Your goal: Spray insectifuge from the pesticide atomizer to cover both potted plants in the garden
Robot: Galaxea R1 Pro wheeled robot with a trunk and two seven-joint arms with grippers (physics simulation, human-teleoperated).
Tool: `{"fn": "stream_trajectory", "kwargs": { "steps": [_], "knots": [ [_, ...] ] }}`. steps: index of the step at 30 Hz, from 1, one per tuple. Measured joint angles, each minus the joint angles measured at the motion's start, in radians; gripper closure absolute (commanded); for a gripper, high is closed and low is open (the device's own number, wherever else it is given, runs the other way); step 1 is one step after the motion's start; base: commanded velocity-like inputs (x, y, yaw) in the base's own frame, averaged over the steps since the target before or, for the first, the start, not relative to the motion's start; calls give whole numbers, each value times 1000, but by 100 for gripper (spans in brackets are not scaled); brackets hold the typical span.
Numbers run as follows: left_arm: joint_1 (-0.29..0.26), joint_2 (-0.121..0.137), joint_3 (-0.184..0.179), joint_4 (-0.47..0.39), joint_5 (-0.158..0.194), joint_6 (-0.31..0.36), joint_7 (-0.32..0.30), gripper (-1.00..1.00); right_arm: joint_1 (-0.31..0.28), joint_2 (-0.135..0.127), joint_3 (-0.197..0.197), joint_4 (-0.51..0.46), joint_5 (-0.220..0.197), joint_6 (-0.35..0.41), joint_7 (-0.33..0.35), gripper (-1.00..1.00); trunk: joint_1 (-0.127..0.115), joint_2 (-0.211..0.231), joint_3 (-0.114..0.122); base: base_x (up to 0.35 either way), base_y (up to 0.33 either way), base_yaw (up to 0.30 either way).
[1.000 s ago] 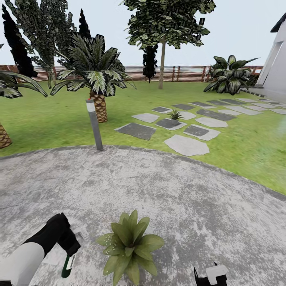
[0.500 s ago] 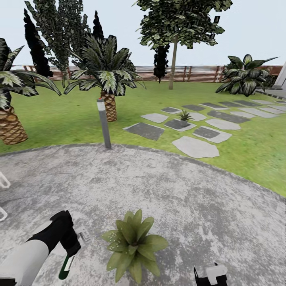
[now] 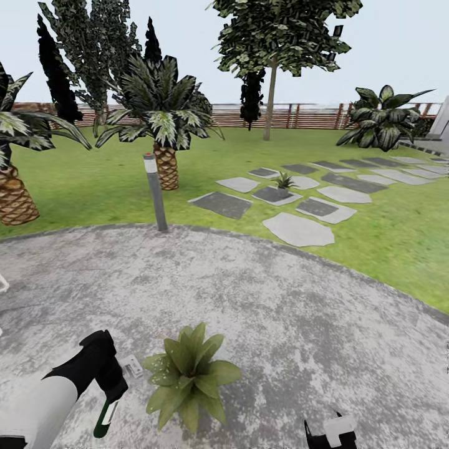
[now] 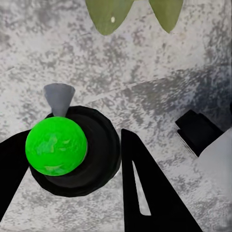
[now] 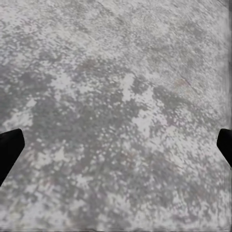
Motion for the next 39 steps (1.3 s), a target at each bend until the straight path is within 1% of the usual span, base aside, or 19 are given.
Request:
{"fn": "stream_trajectory", "kwargs": {
  "steps": [9, 12, 14, 16, 17, 18, 20, 21, 24, 27, 32, 35, 39],
  "knots": [
    [0, 0, -1, 1, -2, 0, -1, 100, 0, 0, 0, 0, 0, 0, 0, -100, 0, 0, 0, -238, -199, 239],
    [0, -1, -1, 0, -2, 0, -1, 100, 0, 0, 0, 0, 0, 1, 0, -100, 0, 0, 0, -56, -220, 211],
    [-6, -8, -2, -1, -4, 2, -2, 100, 0, 0, 0, 0, 0, 0, 0, -100, -1, 0, 0, 61, -157, 47],
    [-28, -16, -5, 0, -20, 15, -4, 100, 0, 0, 0, 0, 0, 0, 0, -100, -1, 0, 0, 24, -59, 18],
    [-48, -20, -11, 0, -38, 31, -18, 100, 0, 0, 0, 0, 0, 0, 0, -100, 0, 0, 0, 8, -21, 6],
    [-66, -25, -20, 1, -60, 45, -49, 100, 0, 0, 0, 0, 0, 0, 0, -100, 0, 0, 0, 5, -13, 4],
    [-85, -34, -29, 1, -90, 55, -103, 100, 0, 0, 0, 0, 0, 0, 0, -100, 0, 0, 0, 3, -6, 2],
    [-93, -38, -34, 1, -113, 57, -136, 100, 0, 0, 0, 0, 0, 0, 0, -100, 0, 0, 0, 1, -3, 1],
    [-96, -40, -39, 2, -170, 60, -169, 100, 0, 0, 0, 0, 0, 0, 0, -100, 0, 0, 0, 0, 0, 0],
    [-89, -35, -42, 5, -186, 59, -171, 100, 0, 0, 0, 0, 0, 0, 0, -100, 0, 0, 0, 0, 0, 0],
    [-85, -28, -36, 18, -188, 59, -163, 100, 0, 0, 0, 0, 0, 0, 0, -100, 0, 0, 0, 9, 0, 0],
    [-83, -33, -31, 20, -182, 60, -163, 100, 0, 0, 0, 0, 1, 0, 0, -100, -1, 0, 0, 254, 0, 0],
    [-74, -40, -31, 22, -183, 61, -163, 100, 0, 0, 0, 0, 1, 0, 0, -100, 0, 0, 0, 69, 0, 0]
  ]
}}
